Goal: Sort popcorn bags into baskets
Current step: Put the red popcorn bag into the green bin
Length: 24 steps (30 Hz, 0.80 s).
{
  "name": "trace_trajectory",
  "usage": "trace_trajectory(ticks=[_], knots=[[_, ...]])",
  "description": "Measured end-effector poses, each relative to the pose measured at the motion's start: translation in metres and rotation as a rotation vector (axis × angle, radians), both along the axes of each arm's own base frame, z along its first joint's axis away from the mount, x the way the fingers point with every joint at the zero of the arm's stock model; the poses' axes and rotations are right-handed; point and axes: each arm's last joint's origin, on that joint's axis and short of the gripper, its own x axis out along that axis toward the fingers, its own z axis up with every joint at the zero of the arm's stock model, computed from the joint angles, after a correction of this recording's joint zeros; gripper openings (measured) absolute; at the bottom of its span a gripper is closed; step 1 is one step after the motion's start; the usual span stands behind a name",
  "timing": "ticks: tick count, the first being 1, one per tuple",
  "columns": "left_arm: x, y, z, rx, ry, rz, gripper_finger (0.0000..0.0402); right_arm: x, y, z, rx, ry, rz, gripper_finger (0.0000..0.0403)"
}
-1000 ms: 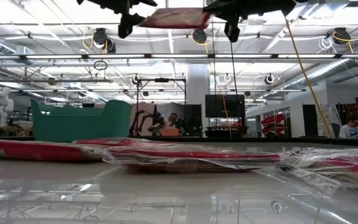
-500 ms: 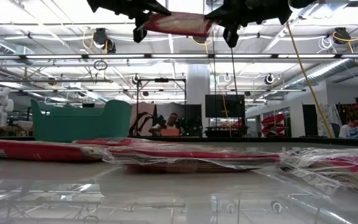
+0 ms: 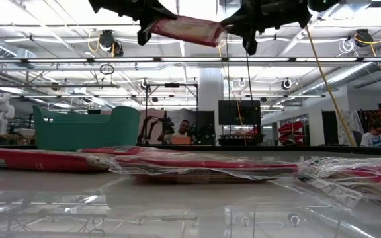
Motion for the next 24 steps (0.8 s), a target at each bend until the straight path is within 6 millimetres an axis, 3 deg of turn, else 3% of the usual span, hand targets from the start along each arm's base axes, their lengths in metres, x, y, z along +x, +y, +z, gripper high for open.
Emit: trace_trajectory(ticks=[9,17,24], knots=[[-0.050,0.002,0.011,0.082,0.126,0.171,0.0019,-0.013,-0.021,0.000,0.032,0.006,-0.119,0.0127],[-0.098,0.005,0.013,0.160,0.304,0.363,0.0027,-0.017,-0.026,0.000,0.042,0.003,-0.143,0.0126],[-0.130,0.024,0.010,0.166,0.371,0.517,0.0018,-0.017,-0.027,0.000,0.086,0.004,-0.165,0.0126]])
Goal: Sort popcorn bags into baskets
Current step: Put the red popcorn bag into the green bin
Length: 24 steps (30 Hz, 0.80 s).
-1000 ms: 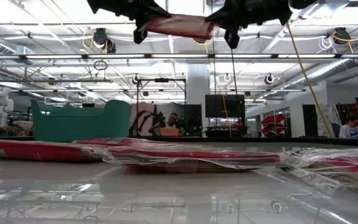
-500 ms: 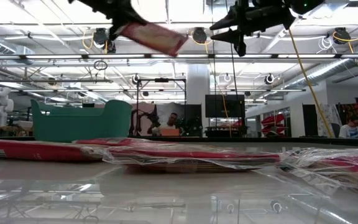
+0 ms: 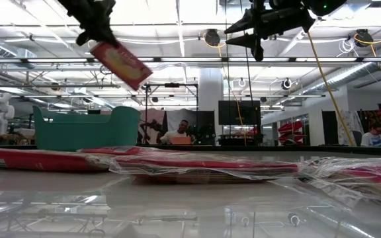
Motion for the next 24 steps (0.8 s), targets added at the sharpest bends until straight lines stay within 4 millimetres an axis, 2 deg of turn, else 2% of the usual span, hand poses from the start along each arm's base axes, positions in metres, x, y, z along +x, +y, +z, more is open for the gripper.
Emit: trace_trajectory(ticks=[5,10,15,21,24], knots=[[-0.013,0.012,-0.018,-0.050,0.034,0.085,0.0033,0.000,-0.001,0.000,0.098,-0.009,-0.067,0.0125],[-0.024,0.020,-0.046,-0.130,0.072,0.153,0.0019,0.001,0.000,0.000,0.135,-0.013,-0.070,0.0125],[-0.034,0.030,-0.073,-0.205,0.028,0.259,0.0018,0.001,0.001,0.000,0.151,-0.010,-0.071,0.0125],[-0.040,0.036,-0.091,-0.254,-0.044,0.277,0.0038,0.005,0.004,0.000,0.212,-0.014,-0.119,0.0125],[-0.043,0.036,-0.099,-0.272,-0.032,0.294,0.0031,0.009,0.009,0.000,0.207,-0.010,-0.121,0.0125]])
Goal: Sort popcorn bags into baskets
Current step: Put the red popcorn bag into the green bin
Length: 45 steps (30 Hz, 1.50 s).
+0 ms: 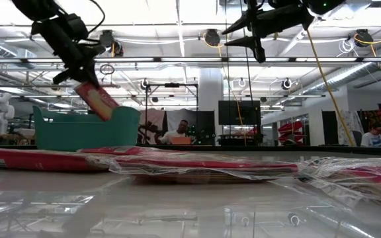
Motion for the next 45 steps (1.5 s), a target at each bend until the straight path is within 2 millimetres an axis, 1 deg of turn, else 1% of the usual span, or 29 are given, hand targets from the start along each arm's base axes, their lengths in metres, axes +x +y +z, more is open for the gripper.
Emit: trace_trajectory(ticks=[3,6,13,21,24,26,30,33,37,42,45], knots=[[-0.002,-0.001,-0.006,-0.008,0.017,-0.005,0.0019,0.005,0.006,0.000,0.002,0.005,-0.010,0.0125],[-0.002,0.000,-0.009,-0.004,0.024,-0.005,0.0019,0.009,0.012,0.000,0.005,0.008,-0.015,0.0125],[-0.003,0.003,-0.009,0.043,0.102,0.044,0.0080,0.014,0.020,0.000,-0.022,0.018,-0.030,0.0125],[0.001,0.009,-0.017,0.035,0.153,0.053,0.0120,0.014,0.020,0.000,-0.032,0.020,-0.039,0.0125],[0.005,0.009,-0.016,0.047,0.147,0.050,0.0133,0.014,0.020,0.000,-0.025,0.012,-0.040,0.0125],[0.009,0.010,-0.014,0.072,0.119,0.018,0.0136,0.014,0.020,0.000,-0.033,0.013,-0.028,0.0125],[0.023,0.004,-0.013,0.098,0.054,-0.159,0.0121,0.014,0.020,0.000,-0.030,0.012,-0.013,0.0125],[0.033,-0.002,-0.021,0.046,0.102,-0.214,0.0096,0.014,0.020,0.000,-0.029,0.013,-0.014,0.0125],[0.040,-0.005,-0.036,-0.071,0.196,-0.203,0.0057,0.014,0.020,0.000,-0.031,0.014,-0.013,0.0125],[0.048,0.001,-0.057,-0.153,0.314,-0.128,0.0011,0.014,0.021,-0.001,-0.031,0.022,-0.012,0.0125],[0.051,0.009,-0.068,-0.179,0.336,-0.109,0.0006,0.014,0.020,-0.001,-0.031,0.021,-0.012,0.0125]])
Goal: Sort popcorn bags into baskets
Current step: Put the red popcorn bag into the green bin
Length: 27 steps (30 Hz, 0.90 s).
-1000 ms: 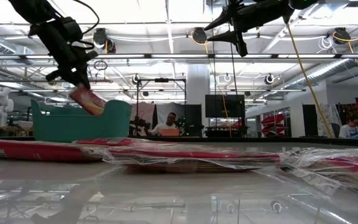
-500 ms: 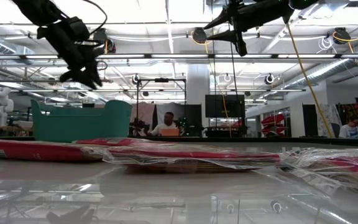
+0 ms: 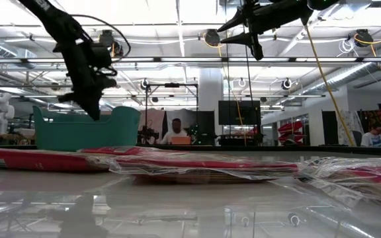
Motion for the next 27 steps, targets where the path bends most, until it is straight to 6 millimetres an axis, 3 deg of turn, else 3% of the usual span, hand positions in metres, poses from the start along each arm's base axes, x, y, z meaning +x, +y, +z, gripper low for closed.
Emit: trace_trajectory(ticks=[9,14,21,27], knots=[[0.007,0.015,-0.025,-0.039,0.040,-0.006,0.0015,0.000,0.000,-0.001,0.005,0.006,0.000,0.0125],[0.008,0.020,-0.023,0.032,0.040,-0.016,0.0004,0.000,0.000,-0.001,0.005,0.006,-0.001,0.0125],[0.000,0.023,-0.021,0.052,0.092,0.075,0.0024,0.000,0.000,-0.001,0.000,0.010,-0.001,0.0125],[-0.005,0.012,0.000,0.103,0.052,0.083,0.0025,0.000,0.000,-0.001,-0.016,0.016,-0.001,0.0125]])
